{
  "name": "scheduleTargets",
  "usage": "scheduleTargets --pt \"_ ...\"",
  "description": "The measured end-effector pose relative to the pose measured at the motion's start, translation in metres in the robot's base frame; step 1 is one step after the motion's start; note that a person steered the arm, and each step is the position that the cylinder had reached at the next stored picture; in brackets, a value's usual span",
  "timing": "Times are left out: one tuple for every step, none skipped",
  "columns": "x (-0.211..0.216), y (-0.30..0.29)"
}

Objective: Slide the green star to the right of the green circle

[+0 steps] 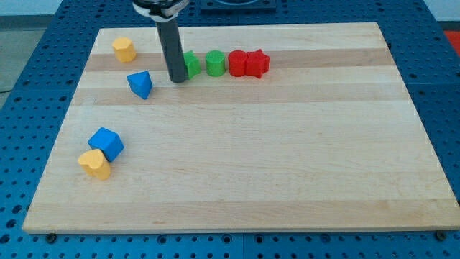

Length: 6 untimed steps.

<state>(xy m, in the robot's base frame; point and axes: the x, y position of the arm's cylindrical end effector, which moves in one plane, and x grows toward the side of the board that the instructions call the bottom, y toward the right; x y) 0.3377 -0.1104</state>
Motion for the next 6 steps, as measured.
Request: scheduleTargets --pt "-0.006 0.000" --pt "-0.005 -0.019" --pt "-0.025 -0.032" --pt "-0.062 -0.024" --pt "-0.075 -0.011" --pt "-0.067 -0.003"
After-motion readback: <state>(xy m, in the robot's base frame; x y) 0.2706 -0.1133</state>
